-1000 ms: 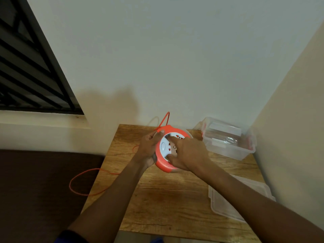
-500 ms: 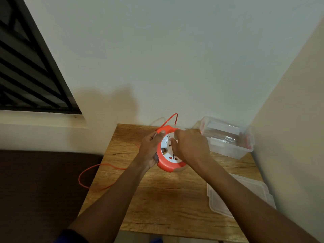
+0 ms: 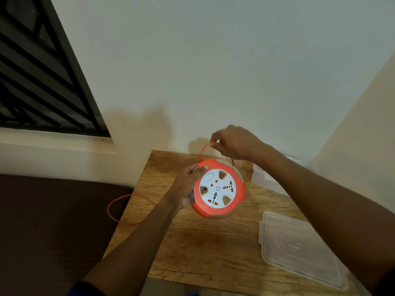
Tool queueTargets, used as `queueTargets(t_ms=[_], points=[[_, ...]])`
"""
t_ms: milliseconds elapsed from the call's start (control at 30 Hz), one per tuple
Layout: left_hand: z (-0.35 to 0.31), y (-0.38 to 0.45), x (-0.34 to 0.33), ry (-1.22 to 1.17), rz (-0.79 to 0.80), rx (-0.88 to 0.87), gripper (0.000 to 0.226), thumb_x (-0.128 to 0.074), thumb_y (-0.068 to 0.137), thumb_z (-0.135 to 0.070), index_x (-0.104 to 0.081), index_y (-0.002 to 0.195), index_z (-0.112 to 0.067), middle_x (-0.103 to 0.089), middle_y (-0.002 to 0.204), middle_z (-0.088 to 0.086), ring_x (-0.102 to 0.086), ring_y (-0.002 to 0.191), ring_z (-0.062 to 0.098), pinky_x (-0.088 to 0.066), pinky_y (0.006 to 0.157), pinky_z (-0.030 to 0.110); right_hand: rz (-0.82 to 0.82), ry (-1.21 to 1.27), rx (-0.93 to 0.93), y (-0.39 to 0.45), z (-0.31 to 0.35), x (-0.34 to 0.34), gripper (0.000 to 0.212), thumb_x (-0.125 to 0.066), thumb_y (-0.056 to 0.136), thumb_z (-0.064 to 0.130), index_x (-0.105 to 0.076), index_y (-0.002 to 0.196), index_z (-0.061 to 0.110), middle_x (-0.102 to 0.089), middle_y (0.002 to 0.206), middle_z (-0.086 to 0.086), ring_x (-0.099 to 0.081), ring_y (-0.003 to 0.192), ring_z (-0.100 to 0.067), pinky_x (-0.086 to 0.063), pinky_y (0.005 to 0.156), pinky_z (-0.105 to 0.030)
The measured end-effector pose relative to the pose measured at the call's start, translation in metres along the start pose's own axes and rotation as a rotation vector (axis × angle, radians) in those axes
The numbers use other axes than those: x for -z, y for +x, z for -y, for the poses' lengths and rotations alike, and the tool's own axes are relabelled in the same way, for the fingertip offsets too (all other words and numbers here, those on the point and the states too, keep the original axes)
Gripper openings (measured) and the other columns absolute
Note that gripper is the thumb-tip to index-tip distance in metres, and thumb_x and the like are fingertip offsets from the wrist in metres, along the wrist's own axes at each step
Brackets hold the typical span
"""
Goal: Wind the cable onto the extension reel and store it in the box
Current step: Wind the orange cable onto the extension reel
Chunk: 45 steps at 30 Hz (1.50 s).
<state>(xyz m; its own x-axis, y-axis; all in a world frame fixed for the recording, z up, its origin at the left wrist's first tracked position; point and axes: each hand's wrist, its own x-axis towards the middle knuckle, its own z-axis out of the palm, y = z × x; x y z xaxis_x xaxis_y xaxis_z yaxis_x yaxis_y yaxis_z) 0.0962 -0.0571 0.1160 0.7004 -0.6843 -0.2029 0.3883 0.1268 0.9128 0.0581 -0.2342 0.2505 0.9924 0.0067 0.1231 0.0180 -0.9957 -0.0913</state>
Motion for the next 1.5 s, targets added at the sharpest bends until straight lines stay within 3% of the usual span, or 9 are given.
queueTargets(t_ms=[133, 267, 400, 567, 700, 800, 1033, 1267, 1500], points=[[0.010, -0.006, 0.002, 0.004, 0.014, 0.026, 0.037, -0.071, 0.094, -0.030, -0.069, 0.123, -0.007, -0.075, 0.116, 0.022, -0.072, 0.105, 0.042, -0.060, 0.085, 0.053, -0.265, 0.336, -0.122, 0.029, 0.000, 0.037, 0.023, -0.053, 0.095, 0.032, -0.070, 0.087, 0.018, -0.069, 0.063, 0.006, -0.061, 0.053, 0.002, -0.048, 0.061, -0.025], [0.019, -0.012, -0.002, -0.025, 0.026, 0.065, 0.027, -0.076, 0.089, -0.028, -0.077, 0.111, -0.013, -0.077, 0.112, 0.019, -0.075, 0.100, 0.036, -0.063, 0.077, 0.046, -0.524, 0.693, -0.310, 0.059, -0.014, 0.080, 0.022, -0.053, 0.092, 0.021, -0.066, 0.088, 0.004, -0.068, 0.058, -0.005, -0.062, 0.041, -0.014, -0.040, 0.038, -0.017], [0.025, -0.016, -0.005, 0.047, 0.056, 0.116, 0.019, -0.078, 0.088, -0.029, -0.081, 0.104, -0.019, -0.079, 0.109, 0.015, -0.077, 0.096, 0.031, -0.063, 0.074, 0.042, -0.719, 0.932, -0.423, 0.087, -0.025, 0.117, 0.023, -0.046, 0.094, 0.019, -0.058, 0.105, 0.002, -0.069, 0.071, -0.015, -0.068, 0.051, -0.023, -0.044, 0.040, -0.022], [0.031, -0.022, -0.008, 0.040, 0.091, 0.124, 0.024, -0.076, 0.091, -0.024, -0.077, 0.110, -0.010, -0.079, 0.106, 0.016, -0.076, 0.089, 0.027, -0.062, 0.070, 0.035, -0.573, 0.843, -0.288, 0.102, -0.024, 0.121, 0.020, -0.053, 0.088, 0.018, -0.065, 0.095, 0.004, -0.070, 0.083, -0.013, -0.068, 0.063, -0.023, -0.056, 0.059, -0.031], [0.027, -0.023, -0.008, 0.081, 0.112, 0.114, 0.032, -0.077, 0.090, -0.029, -0.075, 0.113, -0.006, -0.077, 0.107, 0.016, -0.074, 0.091, 0.028, -0.060, 0.076, 0.037, -0.340, 0.486, -0.247, 0.101, -0.018, 0.093, 0.016, -0.059, 0.083, 0.011, -0.073, 0.088, 0.015, -0.069, 0.087, -0.001, -0.062, 0.070, -0.007, -0.055, 0.073, -0.026], [0.025, -0.023, -0.009, 0.059, 0.117, 0.124, 0.033, -0.079, 0.088, -0.030, -0.075, 0.111, -0.006, -0.076, 0.106, 0.017, -0.073, 0.091, 0.029, -0.059, 0.078, 0.039, -0.256, 0.323, -0.268, 0.097, -0.021, 0.067, 0.016, -0.061, 0.085, 0.011, -0.075, 0.092, 0.012, -0.069, 0.095, -0.004, -0.065, 0.089, -0.017, -0.054, 0.084, -0.032], [0.024, -0.020, -0.009, 0.020, 0.137, 0.135, 0.029, -0.085, 0.080, -0.033, -0.079, 0.102, -0.016, -0.079, 0.097, 0.011, -0.075, 0.082, 0.023, -0.060, 0.071, 0.034, -0.110, 0.196, -0.337, 0.081, -0.032, 0.016, 0.007, -0.069, 0.087, 0.021, -0.066, 0.092, 0.017, -0.069, 0.090, -0.003, -0.068, 0.061, -0.010, -0.050, 0.059, -0.024], [0.026, -0.021, -0.007, -0.019, 0.116, 0.160, 0.023, -0.075, 0.092, -0.020, -0.076, 0.112, -0.008, -0.077, 0.102, 0.016, -0.075, 0.084, 0.025, -0.061, 0.067, 0.034, 0.005, 0.198, -0.326, 0.068, -0.031, -0.006, 0.049, -0.062, 0.083, 0.003, -0.056, 0.128, 0.022, -0.058, 0.125, -0.008, -0.058, 0.106, -0.024, -0.050, 0.089, -0.036], [0.029, -0.019, -0.008, -0.065, 0.097, 0.198, 0.037, -0.078, 0.089, -0.023, -0.071, 0.120, -0.002, -0.076, 0.108, 0.020, -0.075, 0.089, 0.030, -0.063, 0.064, 0.035, 0.126, 0.228, -0.212, 0.045, -0.009, 0.006, 0.045, -0.056, 0.078, 0.002, -0.060, 0.118, 0.023, -0.069, 0.099, -0.002, -0.064, 0.081, -0.013, -0.054, 0.076, -0.033]])
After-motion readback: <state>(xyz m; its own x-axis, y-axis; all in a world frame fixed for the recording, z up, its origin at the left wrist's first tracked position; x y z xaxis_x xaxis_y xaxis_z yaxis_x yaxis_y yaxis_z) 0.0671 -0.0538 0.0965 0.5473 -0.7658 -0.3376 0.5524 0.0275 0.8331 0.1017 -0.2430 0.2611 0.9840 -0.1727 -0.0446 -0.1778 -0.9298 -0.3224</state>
